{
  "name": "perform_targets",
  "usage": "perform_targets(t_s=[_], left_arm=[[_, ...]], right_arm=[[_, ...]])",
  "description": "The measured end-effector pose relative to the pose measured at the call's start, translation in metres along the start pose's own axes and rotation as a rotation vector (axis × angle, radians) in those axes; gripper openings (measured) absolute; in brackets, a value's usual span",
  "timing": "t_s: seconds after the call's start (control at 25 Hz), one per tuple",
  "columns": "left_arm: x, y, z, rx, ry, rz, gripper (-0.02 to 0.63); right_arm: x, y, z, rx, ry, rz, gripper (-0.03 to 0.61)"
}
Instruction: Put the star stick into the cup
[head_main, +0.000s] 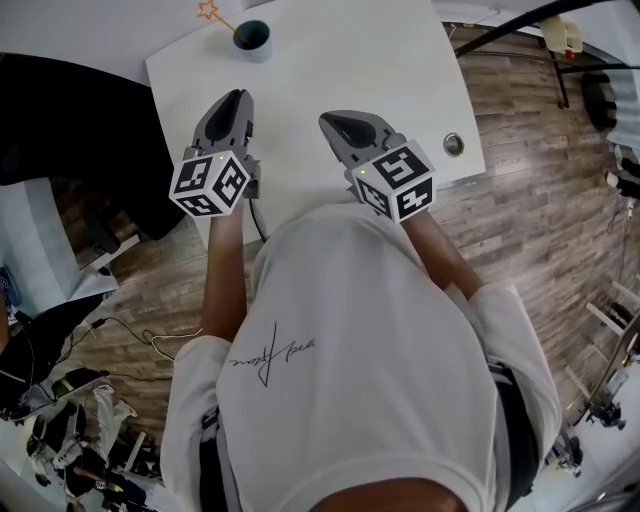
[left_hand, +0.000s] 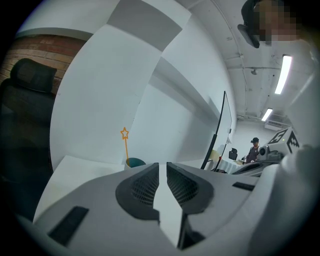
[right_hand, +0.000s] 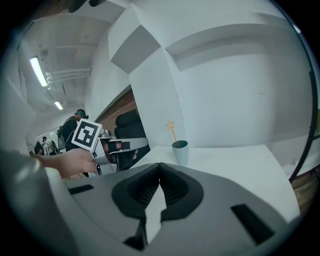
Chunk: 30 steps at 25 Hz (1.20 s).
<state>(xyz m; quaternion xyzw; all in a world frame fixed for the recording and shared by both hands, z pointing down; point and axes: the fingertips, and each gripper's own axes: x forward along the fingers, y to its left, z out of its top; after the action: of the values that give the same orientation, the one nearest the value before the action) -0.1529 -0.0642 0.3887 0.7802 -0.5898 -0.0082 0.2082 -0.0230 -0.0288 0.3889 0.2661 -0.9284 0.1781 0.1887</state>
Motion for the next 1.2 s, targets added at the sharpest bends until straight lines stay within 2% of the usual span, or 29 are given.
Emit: perform_targets(t_s=[0.2,0.44,0.72,1.04,1.2], left_arm=[[-0.015,-0.019,-0.01,-0.022,0.016,-0.011,0.043],[-0.033,-0.039,-0.006,-0.021,-0.032,-0.004,0.023],[-0.057,-0.056,-0.008,-0.044,-0.05,-0.003,0.015],[-0.074,-0.073,-0.013,-0.012,-0.048,-0.015,0.009],[-0.079,-0.071,-0.017,0.0,-0.046,0.005,0.008]], right_arm=[[-0.009,0.003,-0.006,-0.004,0.007,0.007,0.009],[-0.014,0.0,-0.006,-0.009,0.008,0.006,0.009],[-0.022,0.001,-0.008,-0.035,0.007,0.039,0.009],[-0.03,0.002,-0.014,-0.052,0.028,0.059,0.009],[-0.033,-0.001,-0.014,-0.055,0.036,0.066,0.009]])
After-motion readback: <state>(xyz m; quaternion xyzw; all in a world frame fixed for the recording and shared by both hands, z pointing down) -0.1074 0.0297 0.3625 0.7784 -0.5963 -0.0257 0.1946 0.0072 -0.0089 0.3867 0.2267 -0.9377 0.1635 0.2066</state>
